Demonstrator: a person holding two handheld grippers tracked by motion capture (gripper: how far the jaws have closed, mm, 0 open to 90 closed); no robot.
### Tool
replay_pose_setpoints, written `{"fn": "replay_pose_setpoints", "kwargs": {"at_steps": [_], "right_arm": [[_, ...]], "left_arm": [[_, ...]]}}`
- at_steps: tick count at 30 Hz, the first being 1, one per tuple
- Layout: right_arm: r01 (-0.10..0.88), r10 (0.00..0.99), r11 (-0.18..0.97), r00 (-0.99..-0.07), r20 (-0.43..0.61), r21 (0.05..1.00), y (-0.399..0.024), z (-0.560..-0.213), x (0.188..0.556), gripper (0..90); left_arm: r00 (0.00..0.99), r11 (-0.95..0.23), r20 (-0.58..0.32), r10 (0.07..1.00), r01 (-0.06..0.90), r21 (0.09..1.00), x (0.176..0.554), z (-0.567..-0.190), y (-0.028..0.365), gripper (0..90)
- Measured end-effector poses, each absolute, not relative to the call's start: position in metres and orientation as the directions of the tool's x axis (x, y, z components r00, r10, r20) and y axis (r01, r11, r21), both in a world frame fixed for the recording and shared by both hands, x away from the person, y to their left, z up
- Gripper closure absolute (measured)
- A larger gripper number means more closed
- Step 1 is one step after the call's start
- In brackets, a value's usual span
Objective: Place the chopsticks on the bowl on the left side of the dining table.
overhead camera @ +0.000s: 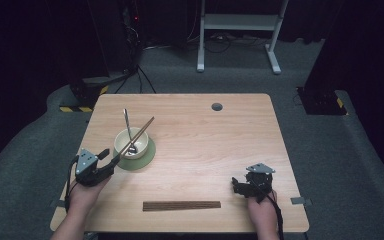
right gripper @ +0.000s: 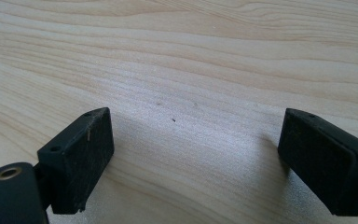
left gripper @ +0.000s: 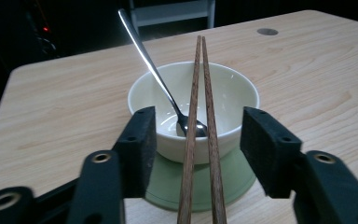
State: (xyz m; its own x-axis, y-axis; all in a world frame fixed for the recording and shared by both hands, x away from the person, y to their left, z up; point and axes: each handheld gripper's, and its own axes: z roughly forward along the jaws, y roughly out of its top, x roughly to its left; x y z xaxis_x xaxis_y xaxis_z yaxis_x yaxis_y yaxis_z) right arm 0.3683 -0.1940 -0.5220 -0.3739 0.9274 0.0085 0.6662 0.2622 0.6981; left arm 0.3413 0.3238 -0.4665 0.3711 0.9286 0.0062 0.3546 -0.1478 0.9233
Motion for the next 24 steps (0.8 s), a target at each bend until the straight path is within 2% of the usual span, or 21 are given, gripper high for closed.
{"fn": "replay_pose_setpoints", "kwargs": {"at_steps": [2,8,15,24], "right_arm": [[0.664,0.927,0.264,-0.375,0.006,0.700,-0.194,-0.522,0.368,10.2],[0.666,0.927,0.263,-0.374,0.008,0.699,-0.194,-0.522,0.368,10.2],[0.657,0.924,0.272,-0.382,-0.001,0.703,-0.195,-0.522,0.369,10.2],[0.658,0.924,0.271,-0.381,0.000,0.703,-0.194,-0.522,0.369,10.2]], "left_arm": [[0.385,-0.148,-0.007,0.923,0.370,0.917,0.343,-0.468,0.326,40.3],[0.389,-0.153,-0.028,0.921,0.426,0.892,0.344,-0.475,0.328,34.6],[0.383,-0.193,0.003,0.924,0.459,0.867,0.346,-0.483,0.330,38.7],[0.409,-0.222,0.038,0.912,0.412,0.884,0.345,-0.484,0.329,46.3]]}}
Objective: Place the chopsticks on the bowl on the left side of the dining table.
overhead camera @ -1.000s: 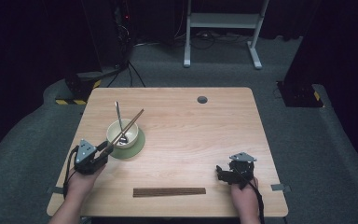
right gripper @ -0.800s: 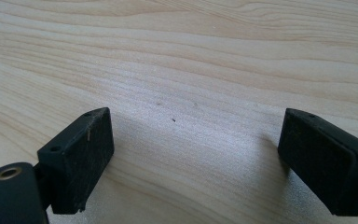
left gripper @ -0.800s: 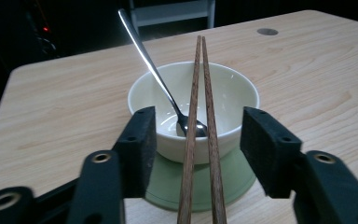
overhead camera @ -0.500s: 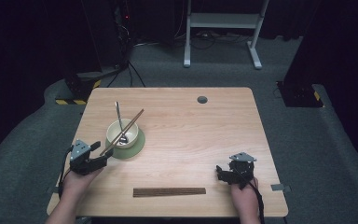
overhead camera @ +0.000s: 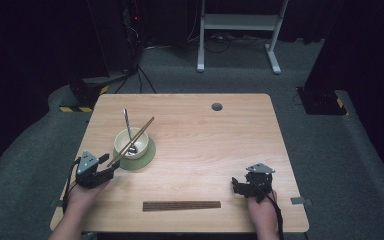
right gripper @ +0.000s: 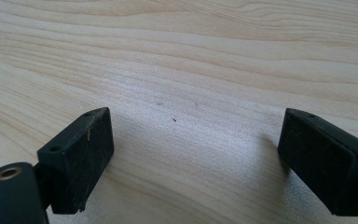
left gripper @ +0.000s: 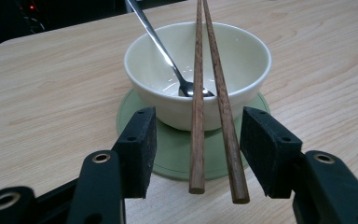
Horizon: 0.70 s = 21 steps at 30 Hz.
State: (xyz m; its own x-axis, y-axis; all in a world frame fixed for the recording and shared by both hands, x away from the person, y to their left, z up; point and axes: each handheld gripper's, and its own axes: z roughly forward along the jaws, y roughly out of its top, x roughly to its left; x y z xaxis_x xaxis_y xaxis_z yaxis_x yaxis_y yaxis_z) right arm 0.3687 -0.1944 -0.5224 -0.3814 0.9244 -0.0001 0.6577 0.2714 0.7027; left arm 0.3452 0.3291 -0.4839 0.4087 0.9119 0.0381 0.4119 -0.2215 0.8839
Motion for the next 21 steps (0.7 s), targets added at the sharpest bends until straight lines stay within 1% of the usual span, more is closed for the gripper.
{"fn": "replay_pose_setpoints", "kwargs": {"at_steps": [3,6,11,21], "right_arm": [[0.657,0.924,0.273,-0.382,-0.001,0.703,-0.1945,-0.5224,0.3688,10.2],[0.659,0.925,0.270,-0.380,0.000,0.702,-0.1942,-0.5223,0.3686,10.3],[0.661,0.926,0.268,-0.378,0.002,0.701,-0.1937,-0.5223,0.3682,10.5],[0.665,0.926,0.265,-0.376,0.007,0.698,-0.1930,-0.5220,0.3673,10.4]], "left_arm": [[0.414,-0.228,0.042,0.909,0.413,0.882,0.3470,-0.4850,0.3275,46.9],[0.425,-0.248,0.056,0.903,0.411,0.877,0.3487,-0.4866,0.3272,51.7],[0.429,-0.237,0.045,0.902,0.406,0.883,0.3499,-0.4875,0.3265,59.4],[0.440,-0.227,0.029,0.897,0.404,0.886,0.3500,-0.4865,0.3292,68.4]]}}
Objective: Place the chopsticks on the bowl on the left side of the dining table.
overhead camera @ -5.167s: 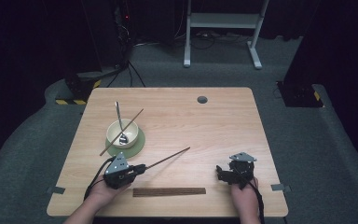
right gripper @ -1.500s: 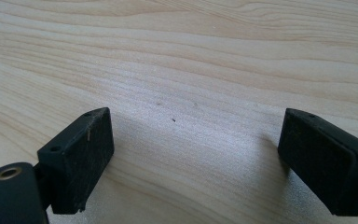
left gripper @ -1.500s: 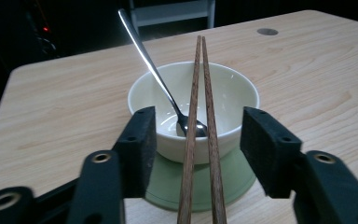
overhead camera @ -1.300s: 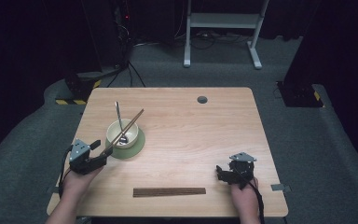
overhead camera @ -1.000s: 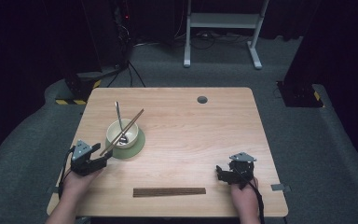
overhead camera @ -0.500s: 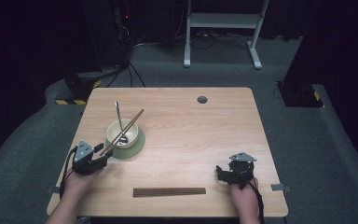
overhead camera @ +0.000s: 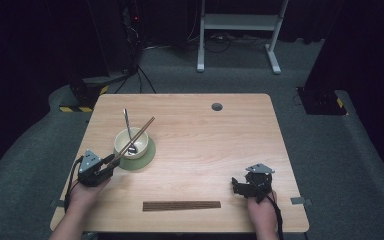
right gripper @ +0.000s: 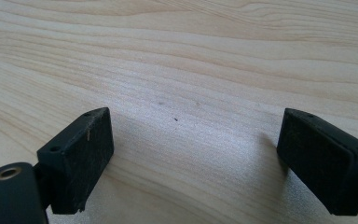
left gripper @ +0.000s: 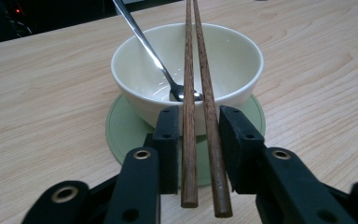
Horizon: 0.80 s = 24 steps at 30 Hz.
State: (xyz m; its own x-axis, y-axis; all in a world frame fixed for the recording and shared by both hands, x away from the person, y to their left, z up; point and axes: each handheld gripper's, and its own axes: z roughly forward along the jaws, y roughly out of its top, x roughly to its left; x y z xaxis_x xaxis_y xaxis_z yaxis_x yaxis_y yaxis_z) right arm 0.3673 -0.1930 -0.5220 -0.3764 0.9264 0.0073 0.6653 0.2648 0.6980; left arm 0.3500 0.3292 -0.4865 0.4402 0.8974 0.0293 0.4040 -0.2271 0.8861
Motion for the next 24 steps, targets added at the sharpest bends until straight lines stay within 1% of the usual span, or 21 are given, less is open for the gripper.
{"fn": "replay_pose_setpoints", "kwargs": {"at_steps": [1,8,15,17,20,24], "right_arm": [[0.665,0.926,0.265,-0.378,0.008,0.698,-0.1931,-0.5220,0.3674,10.3],[0.666,0.926,0.263,-0.378,0.011,0.698,-0.1929,-0.5220,0.3673,10.4],[0.667,0.926,0.263,-0.378,0.012,0.697,-0.1929,-0.5220,0.3673,10.3],[0.666,0.925,0.264,-0.379,0.012,0.697,-0.1929,-0.5220,0.3673,10.3],[0.665,0.925,0.267,-0.381,0.009,0.697,-0.1930,-0.5220,0.3674,10.3],[0.664,0.923,0.270,-0.384,0.008,0.698,-0.1931,-0.5220,0.3675,10.4]], "left_arm": [[0.442,-0.226,0.026,0.897,0.405,0.886,0.3500,-0.4864,0.3294,70.5],[0.452,-0.210,0.003,0.892,0.408,0.889,0.3505,-0.4868,0.3300,76.0],[0.465,-0.190,-0.026,0.885,0.410,0.892,0.3496,-0.4871,0.3285,76.2],[0.485,-0.209,-0.015,0.874,0.403,0.891,0.3492,-0.4867,0.3277,76.2],[0.491,-0.191,-0.037,0.870,0.405,0.894,0.3479,-0.4863,0.3247,76.2],[0.510,-0.193,-0.043,0.859,0.401,0.896,0.3462,-0.4864,0.3214,76.2]]}}
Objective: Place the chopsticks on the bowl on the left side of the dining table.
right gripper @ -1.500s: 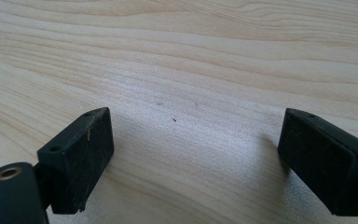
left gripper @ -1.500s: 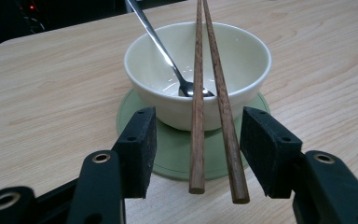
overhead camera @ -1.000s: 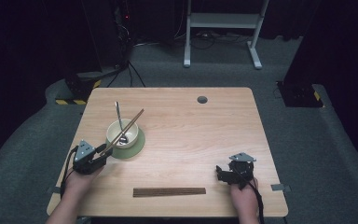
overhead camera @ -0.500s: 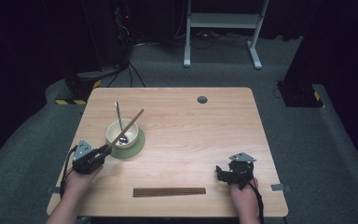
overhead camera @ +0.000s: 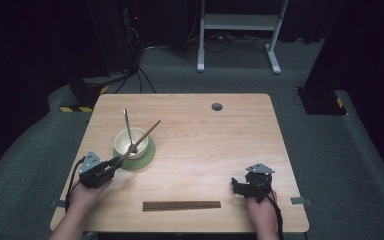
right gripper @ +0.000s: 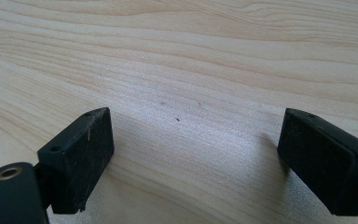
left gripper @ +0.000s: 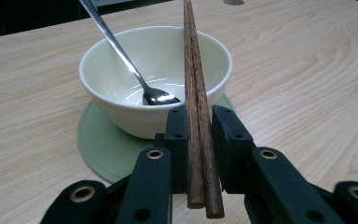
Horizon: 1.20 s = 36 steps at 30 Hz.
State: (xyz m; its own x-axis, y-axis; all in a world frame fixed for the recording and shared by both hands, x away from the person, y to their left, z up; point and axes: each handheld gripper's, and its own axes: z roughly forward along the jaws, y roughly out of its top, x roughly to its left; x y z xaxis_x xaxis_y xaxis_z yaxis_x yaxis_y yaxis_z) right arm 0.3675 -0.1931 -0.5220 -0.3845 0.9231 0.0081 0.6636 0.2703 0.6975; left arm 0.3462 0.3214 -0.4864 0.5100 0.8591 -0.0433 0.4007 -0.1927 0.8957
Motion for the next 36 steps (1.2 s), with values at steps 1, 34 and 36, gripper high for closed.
{"fn": "replay_pose_setpoints", "kwargs": {"at_steps": [1,34,36], "right_arm": [[0.663,0.923,0.270,-0.384,0.008,0.698,-0.193,-0.522,0.368,10.4],[0.654,0.914,0.283,-0.405,0.009,0.702,-0.195,-0.522,0.369,10.3],[0.652,0.913,0.286,-0.407,0.007,0.702,-0.195,-0.522,0.369,10.4]], "left_arm": [[0.510,-0.182,-0.053,0.858,0.399,0.898,0.346,-0.487,0.321,76.3],[0.467,-0.205,-0.024,0.884,0.431,0.879,0.348,-0.487,0.329,53.8],[0.452,-0.192,-0.027,0.891,0.430,0.882,0.351,-0.488,0.331,53.2]]}}
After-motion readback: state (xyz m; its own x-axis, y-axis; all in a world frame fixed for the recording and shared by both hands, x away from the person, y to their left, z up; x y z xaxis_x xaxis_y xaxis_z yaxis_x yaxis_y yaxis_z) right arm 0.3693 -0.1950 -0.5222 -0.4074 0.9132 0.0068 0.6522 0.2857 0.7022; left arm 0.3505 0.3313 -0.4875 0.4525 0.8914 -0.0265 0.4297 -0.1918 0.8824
